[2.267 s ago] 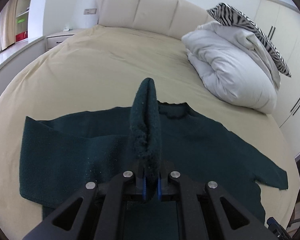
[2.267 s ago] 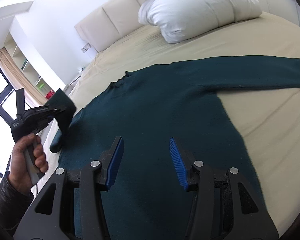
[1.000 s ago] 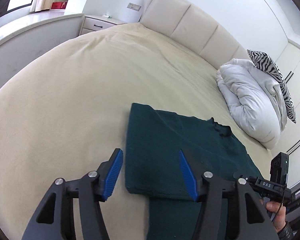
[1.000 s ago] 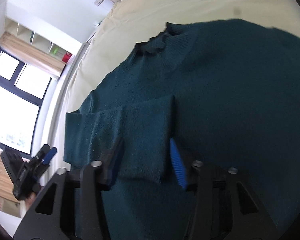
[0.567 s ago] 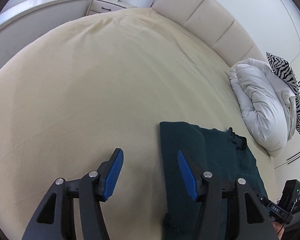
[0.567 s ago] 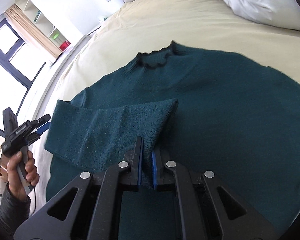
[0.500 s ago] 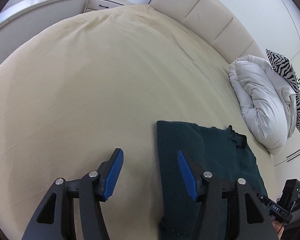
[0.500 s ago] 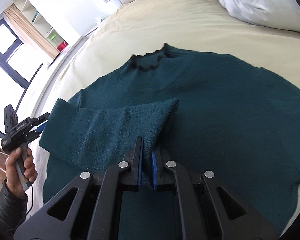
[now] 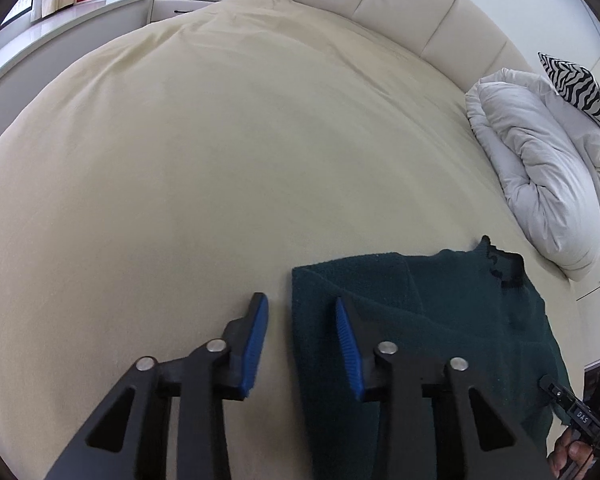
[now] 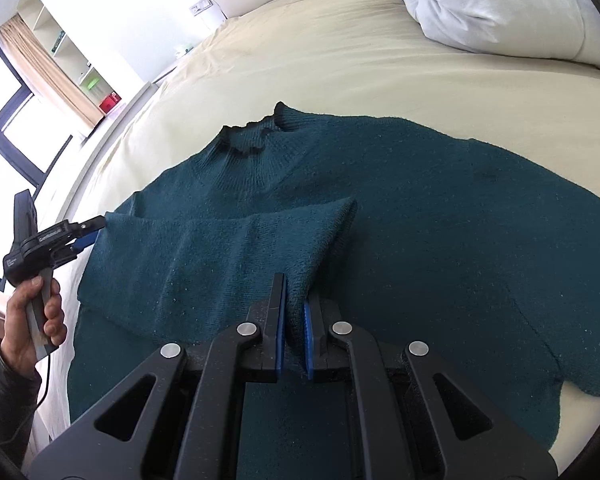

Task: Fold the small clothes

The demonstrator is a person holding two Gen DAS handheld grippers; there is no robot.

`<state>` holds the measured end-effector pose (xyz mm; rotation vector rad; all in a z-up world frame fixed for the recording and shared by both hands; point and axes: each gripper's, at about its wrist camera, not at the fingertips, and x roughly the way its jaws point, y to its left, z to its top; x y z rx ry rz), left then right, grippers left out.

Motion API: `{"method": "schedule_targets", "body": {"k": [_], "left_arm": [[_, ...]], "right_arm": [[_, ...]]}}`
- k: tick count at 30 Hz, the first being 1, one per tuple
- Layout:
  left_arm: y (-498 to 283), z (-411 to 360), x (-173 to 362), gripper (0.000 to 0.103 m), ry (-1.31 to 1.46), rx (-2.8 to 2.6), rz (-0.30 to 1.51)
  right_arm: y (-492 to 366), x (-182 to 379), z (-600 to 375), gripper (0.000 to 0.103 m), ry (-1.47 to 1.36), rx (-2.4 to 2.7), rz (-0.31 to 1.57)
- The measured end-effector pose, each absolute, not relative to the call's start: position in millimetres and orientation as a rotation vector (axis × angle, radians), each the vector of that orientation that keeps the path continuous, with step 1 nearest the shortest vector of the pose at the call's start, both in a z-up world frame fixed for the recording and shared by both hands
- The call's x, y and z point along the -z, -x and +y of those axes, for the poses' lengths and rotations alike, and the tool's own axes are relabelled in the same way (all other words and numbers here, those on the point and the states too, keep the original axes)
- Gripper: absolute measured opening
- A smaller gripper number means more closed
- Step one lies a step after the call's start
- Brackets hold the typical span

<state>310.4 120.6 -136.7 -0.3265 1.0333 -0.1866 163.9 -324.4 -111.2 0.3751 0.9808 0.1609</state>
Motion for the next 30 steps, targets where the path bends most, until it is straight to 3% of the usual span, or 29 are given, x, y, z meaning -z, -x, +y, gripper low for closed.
{"method": "schedule_targets", "body": {"k": [1, 2, 13, 30], "left_arm": [[-312.2, 122.9, 137.2, 0.012, 0.339, 0.188, 1.032], [-313.8, 124.8, 138.1, 0.009, 0.357, 0.196, 1.036], [-306.3, 125.8, 136.0, 0.007, 0.326, 0.183, 0.962], [-298.6, 122.6, 141.2, 0.007, 0.301, 0.171, 0.944]], "right_arm": [[-165.7, 112.3, -324.1, 0.006, -0.375, -0.159, 0.981], [-166.4, 112.8, -324.6, 0.006, -0.372, -0.158, 0.980], [-165.1, 100.5, -322.0, 0.006, -0.342, -0.125, 0.949], [-186.9, 139.9, -338.6, 0.005, -0.374, -0.076, 1.027]]}}
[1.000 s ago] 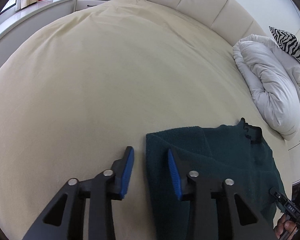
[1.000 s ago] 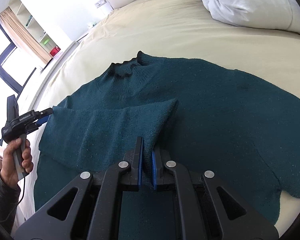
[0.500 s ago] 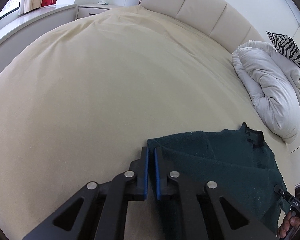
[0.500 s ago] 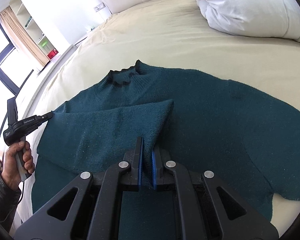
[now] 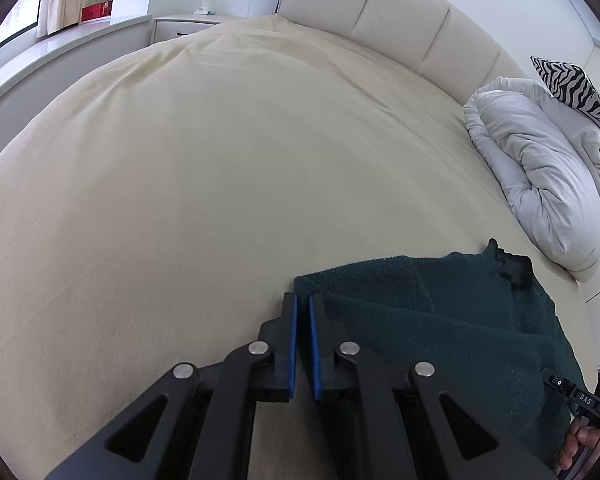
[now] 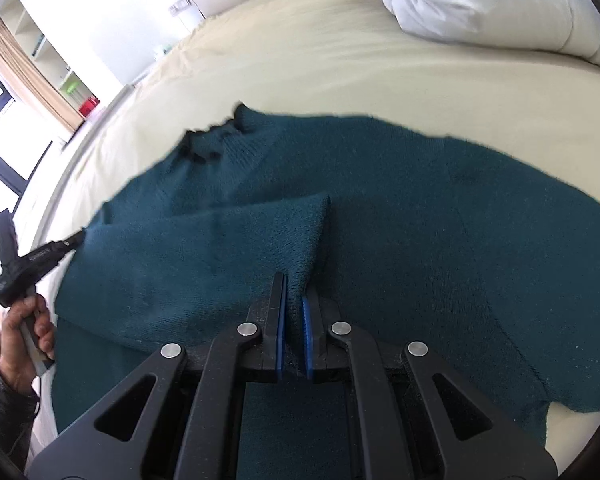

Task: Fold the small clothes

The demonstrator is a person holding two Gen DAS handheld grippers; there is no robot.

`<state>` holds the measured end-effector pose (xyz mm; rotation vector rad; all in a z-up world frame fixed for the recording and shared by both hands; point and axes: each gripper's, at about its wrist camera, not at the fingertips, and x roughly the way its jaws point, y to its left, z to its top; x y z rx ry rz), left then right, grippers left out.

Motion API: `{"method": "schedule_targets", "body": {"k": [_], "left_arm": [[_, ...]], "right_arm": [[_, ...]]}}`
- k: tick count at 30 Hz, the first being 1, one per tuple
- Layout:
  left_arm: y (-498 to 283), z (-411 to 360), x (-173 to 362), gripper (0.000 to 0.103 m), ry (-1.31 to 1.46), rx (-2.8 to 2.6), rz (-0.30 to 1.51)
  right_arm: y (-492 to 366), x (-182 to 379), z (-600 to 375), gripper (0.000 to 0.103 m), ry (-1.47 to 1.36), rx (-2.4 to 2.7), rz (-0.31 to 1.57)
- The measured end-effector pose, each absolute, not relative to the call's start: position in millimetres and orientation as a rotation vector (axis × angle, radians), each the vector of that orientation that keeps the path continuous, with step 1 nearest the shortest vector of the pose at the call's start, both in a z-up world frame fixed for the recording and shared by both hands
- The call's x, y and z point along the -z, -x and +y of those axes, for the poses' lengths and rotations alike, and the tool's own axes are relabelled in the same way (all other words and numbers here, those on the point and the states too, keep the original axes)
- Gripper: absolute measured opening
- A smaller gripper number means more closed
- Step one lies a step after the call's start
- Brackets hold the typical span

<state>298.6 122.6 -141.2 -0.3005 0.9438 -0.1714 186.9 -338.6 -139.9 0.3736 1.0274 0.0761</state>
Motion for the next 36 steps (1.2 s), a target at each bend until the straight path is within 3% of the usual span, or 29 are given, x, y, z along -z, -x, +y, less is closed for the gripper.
{"method": "schedule_targets", "body": {"k": [5, 7, 8, 10, 11, 13, 14, 15, 17, 20, 22, 25, 33, 35, 36], "left_arm": [[-292.7, 123.3, 130.3, 0.012, 0.280, 0.137, 0.934], [-279.1, 127.8, 114.2, 0.015, 0.283, 0.111, 0.890], [-269.4, 129.6, 104.6, 0.020, 0.283, 0.119, 0.863], [-252.3, 129.8, 94.2, 0.059, 0.260, 0.117, 0.850], [-243.6, 128.8, 93.7, 0.066, 0.239, 0.115, 0.861], [-229.9, 125.9, 100.4, 0.070, 0.210, 0.112, 0.893], [-225.8, 122.7, 107.6, 0.070, 0.199, 0.120, 0.925], [-223.1, 118.7, 115.8, 0.067, 0.185, 0.128, 0.950], [-221.5, 111.4, 131.1, 0.048, 0.165, 0.145, 0.983], [-219.5, 106.9, 134.6, 0.029, 0.138, 0.141, 0.965], [-218.1, 102.6, 133.2, 0.001, 0.102, 0.131, 0.966], [-216.2, 107.9, 137.5, 0.001, 0.092, 0.115, 0.970], [-207.2, 114.4, 121.4, 0.001, 0.162, 0.101, 0.928], [-202.4, 114.3, 109.0, 0.029, 0.204, 0.135, 0.901], [-202.5, 113.4, 105.3, 0.069, 0.212, 0.146, 0.898]], "right_arm": [[-185.6, 138.7, -338.7, 0.005, -0.395, -0.059, 1.006], [-185.3, 137.3, -339.4, 0.010, -0.407, -0.054, 1.007], [-184.0, 136.4, -341.0, 0.010, -0.434, -0.054, 1.008], [-180.1, 133.6, -344.8, 0.013, -0.503, -0.082, 1.010], [-176.1, 131.5, -345.8, 0.017, -0.530, -0.094, 1.003], [-168.3, 129.2, -346.1, 0.045, -0.572, -0.119, 0.987], [-163.8, 128.8, -344.1, 0.047, -0.589, -0.124, 0.985], [-161.5, 129.3, -341.5, 0.047, -0.584, -0.131, 0.990], [-160.4, 133.2, -332.2, 0.047, -0.520, -0.116, 1.019], [-157.5, 131.9, -324.6, 0.029, -0.434, -0.066, 1.033], [-156.1, 128.5, -325.1, 0.012, -0.407, -0.045, 1.044], [-150.7, 121.0, -326.5, 0.008, -0.398, -0.031, 1.035], [-147.0, 132.9, -322.2, 0.008, -0.455, -0.065, 1.051], [-143.8, 129.1, -331.8, 0.012, -0.512, -0.055, 1.037], [-143.0, 127.9, -335.8, 0.017, -0.525, -0.042, 1.034]]}}
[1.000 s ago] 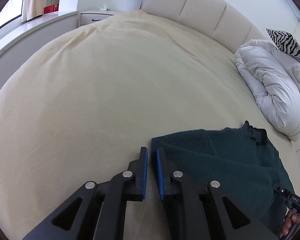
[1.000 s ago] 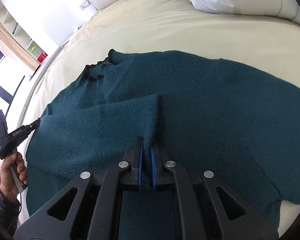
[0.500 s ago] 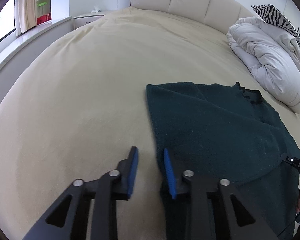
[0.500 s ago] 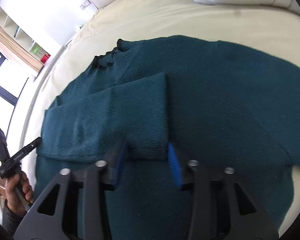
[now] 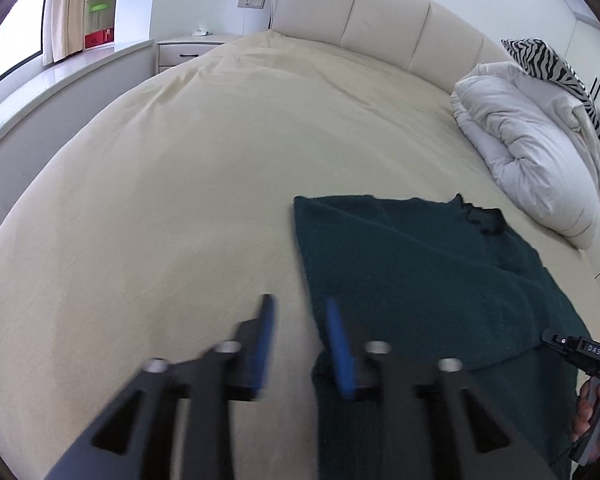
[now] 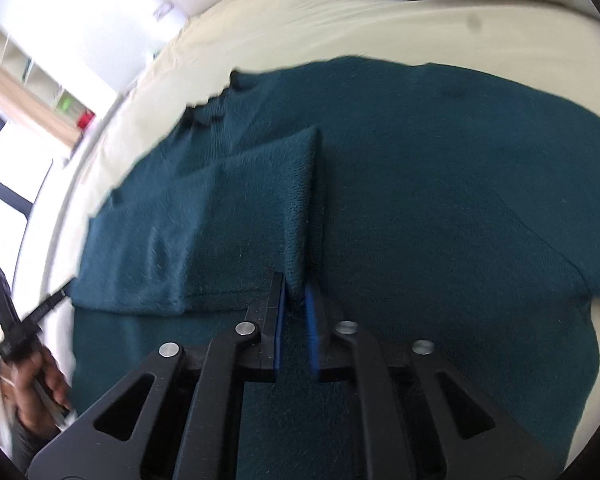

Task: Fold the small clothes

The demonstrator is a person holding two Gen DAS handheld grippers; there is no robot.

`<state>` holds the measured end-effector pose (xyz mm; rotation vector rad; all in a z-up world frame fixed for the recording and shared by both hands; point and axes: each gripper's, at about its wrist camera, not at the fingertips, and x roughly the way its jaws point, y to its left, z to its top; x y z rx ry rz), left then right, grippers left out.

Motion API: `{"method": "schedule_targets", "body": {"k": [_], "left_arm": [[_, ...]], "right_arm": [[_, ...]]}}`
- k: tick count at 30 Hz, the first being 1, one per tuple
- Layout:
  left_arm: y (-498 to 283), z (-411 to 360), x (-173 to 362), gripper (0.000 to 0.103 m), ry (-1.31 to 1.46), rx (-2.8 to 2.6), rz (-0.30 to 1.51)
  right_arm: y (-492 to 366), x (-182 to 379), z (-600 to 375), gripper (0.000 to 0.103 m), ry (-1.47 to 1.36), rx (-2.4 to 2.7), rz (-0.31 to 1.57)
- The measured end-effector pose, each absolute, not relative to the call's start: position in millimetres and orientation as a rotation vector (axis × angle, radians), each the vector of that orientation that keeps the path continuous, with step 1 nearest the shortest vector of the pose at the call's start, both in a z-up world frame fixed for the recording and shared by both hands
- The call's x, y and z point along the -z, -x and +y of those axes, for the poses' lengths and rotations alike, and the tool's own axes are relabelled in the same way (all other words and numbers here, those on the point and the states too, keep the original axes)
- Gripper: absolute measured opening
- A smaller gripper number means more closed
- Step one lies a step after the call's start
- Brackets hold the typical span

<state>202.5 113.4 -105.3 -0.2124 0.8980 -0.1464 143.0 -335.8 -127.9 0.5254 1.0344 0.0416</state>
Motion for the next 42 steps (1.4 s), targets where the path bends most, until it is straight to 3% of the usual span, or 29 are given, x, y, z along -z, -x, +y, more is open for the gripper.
{"method": "schedule_targets", "body": {"k": [1, 2, 3, 4, 6, 8, 10, 14, 26, 30, 32, 33, 34, 36, 42], "left_arm": [[-202.4, 110.7, 102.3, 0.087, 0.209, 0.155, 0.885], [-202.7, 106.7, 101.6, 0.085, 0.187, 0.159, 0.874], [-205.3, 101.8, 104.3, 0.078, 0.160, 0.162, 0.889], [-209.5, 98.4, 110.6, 0.060, 0.156, 0.176, 0.917], [-218.8, 96.5, 132.9, 0.032, 0.184, 0.183, 1.016], [-215.8, 97.5, 135.6, 0.027, 0.189, 0.173, 1.001], [-212.5, 90.1, 132.8, 0.010, 0.145, 0.171, 0.990], [-207.8, 86.6, 132.2, 0.008, 0.098, 0.178, 0.969], [-209.1, 93.8, 136.4, 0.009, 0.099, 0.171, 0.951], [-195.0, 99.1, 116.8, 0.012, 0.132, 0.183, 0.892], [-184.4, 100.2, 101.2, 0.025, 0.141, 0.169, 0.838], [-179.4, 100.3, 93.7, 0.043, 0.150, 0.163, 0.811], [-174.1, 99.7, 86.4, 0.056, 0.166, 0.166, 0.788], [-162.2, 94.5, 72.2, 0.064, 0.194, 0.186, 0.747], [-131.4, 53.5, 57.6, 0.086, 0.226, 0.327, 0.729]], "right_arm": [[-142.1, 126.4, -340.1, 0.024, -0.547, -0.038, 1.026], [-139.8, 123.6, -345.3, 0.028, -0.580, -0.044, 1.003], [-137.6, 120.6, -348.7, 0.036, -0.599, -0.050, 0.982], [-136.1, 117.5, -350.9, 0.043, -0.613, -0.052, 0.963], [-138.0, 114.8, -348.0, 0.043, -0.605, -0.069, 0.958], [-145.6, 117.9, -337.3, 0.043, -0.548, -0.086, 0.991], [-153.2, 124.4, -326.7, 0.030, -0.472, -0.084, 1.039], [-156.6, 125.7, -318.2, 0.008, -0.371, -0.040, 1.036], [-154.5, 142.4, -341.1, 0.007, -0.571, -0.074, 1.045], [-133.1, 120.8, -366.3, 0.017, -0.666, -0.070, 0.948], [-111.2, 102.8, -382.6, 0.022, -0.675, -0.066, 0.855], [-94.6, 94.4, -396.2, 0.032, -0.686, -0.046, 0.803], [-81.5, 89.6, -408.9, 0.050, -0.702, -0.017, 0.768], [-44.3, 84.3, -446.1, 0.060, -0.758, 0.091, 0.684], [73.7, 112.3, -565.0, 0.060, -1.032, 0.371, 0.559]]}}
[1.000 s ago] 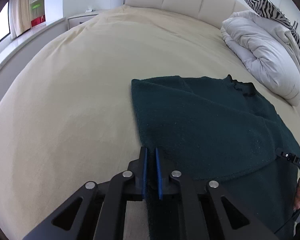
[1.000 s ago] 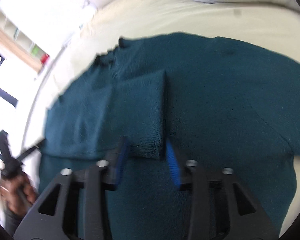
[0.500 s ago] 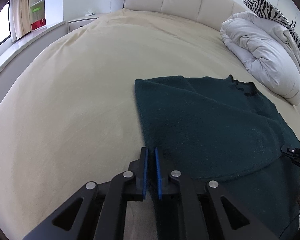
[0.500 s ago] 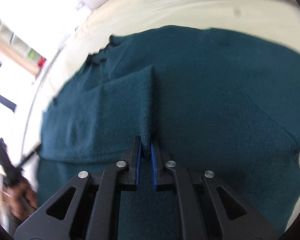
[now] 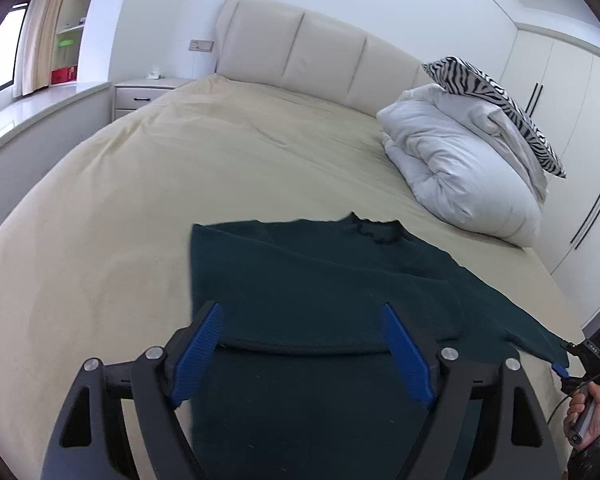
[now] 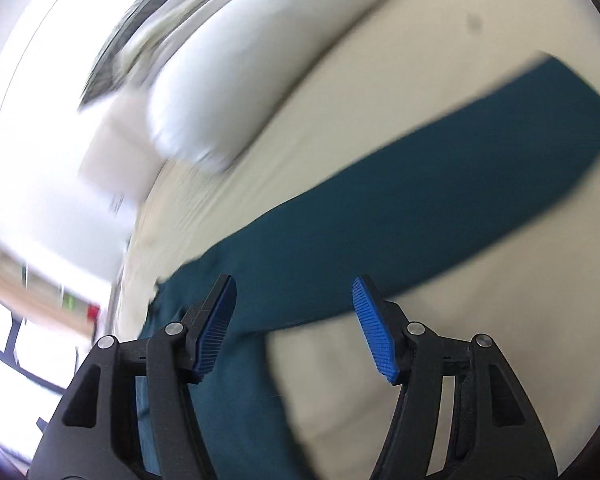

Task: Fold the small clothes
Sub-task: 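Grasp the other sleeve cuff with the right tool and lift it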

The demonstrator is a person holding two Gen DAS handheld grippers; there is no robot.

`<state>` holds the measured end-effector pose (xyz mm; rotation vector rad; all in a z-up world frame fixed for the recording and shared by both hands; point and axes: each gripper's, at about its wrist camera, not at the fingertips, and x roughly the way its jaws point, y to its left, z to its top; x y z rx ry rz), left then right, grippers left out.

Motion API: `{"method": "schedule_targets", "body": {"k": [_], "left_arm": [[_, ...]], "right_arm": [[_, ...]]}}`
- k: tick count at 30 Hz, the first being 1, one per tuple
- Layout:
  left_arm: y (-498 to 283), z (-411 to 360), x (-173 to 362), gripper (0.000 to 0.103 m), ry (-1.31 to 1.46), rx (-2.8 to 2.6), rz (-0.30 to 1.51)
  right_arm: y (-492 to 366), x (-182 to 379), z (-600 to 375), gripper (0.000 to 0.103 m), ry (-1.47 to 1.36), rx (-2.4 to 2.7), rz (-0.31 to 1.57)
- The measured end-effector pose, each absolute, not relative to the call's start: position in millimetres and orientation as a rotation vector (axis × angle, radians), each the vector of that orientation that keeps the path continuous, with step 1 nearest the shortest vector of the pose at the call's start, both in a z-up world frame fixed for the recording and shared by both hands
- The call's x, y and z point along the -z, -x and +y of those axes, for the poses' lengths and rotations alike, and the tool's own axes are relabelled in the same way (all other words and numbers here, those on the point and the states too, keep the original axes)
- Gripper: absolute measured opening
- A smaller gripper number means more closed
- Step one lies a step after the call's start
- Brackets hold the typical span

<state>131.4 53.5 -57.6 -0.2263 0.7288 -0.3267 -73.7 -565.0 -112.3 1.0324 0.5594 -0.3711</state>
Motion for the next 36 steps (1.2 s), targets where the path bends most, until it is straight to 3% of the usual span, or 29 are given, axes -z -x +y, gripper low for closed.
{"method": "schedule_targets", "body": {"k": [3, 8, 14, 19, 20, 25, 30, 36], "left_arm": [[-120.7, 29.9, 65.6, 0.096, 0.269, 0.389, 0.766], [-107.7, -7.3, 74.8, 0.097, 0.235, 0.427, 0.796], [-94.9, -13.1, 67.2, 0.103, 0.205, 0.342, 0.738], [-84.4, -13.0, 52.2, 0.103, 0.103, 0.293, 0.602], [-83.3, -12.5, 48.8, 0.103, 0.080, 0.286, 0.575], [-86.4, -6.8, 37.4, 0.103, 0.014, 0.228, 0.527], [-99.9, 19.7, 41.1, 0.103, 0.138, 0.275, 0.593], [-120.2, 49.2, 59.3, 0.103, 0.270, 0.292, 0.711]], "right_arm": [[125.9, 135.0, -606.4, 0.060, -1.187, 0.481, 0.496], [159.1, 153.7, -645.5, 0.057, -1.326, 0.512, 0.379], [129.7, 161.7, -694.9, 0.053, -1.341, 0.537, 0.364], [100.7, 155.6, -725.3, 0.011, -1.248, 0.592, 0.449], [93.7, 148.3, -724.8, 0.009, -1.212, 0.587, 0.465], [49.0, 91.9, -687.2, 0.008, -0.964, 0.555, 0.507], [-39.9, 23.9, -594.8, 0.008, -0.635, 0.375, 0.572], [-136.9, 8.2, -452.0, 0.008, -0.343, 0.157, 0.664]]}}
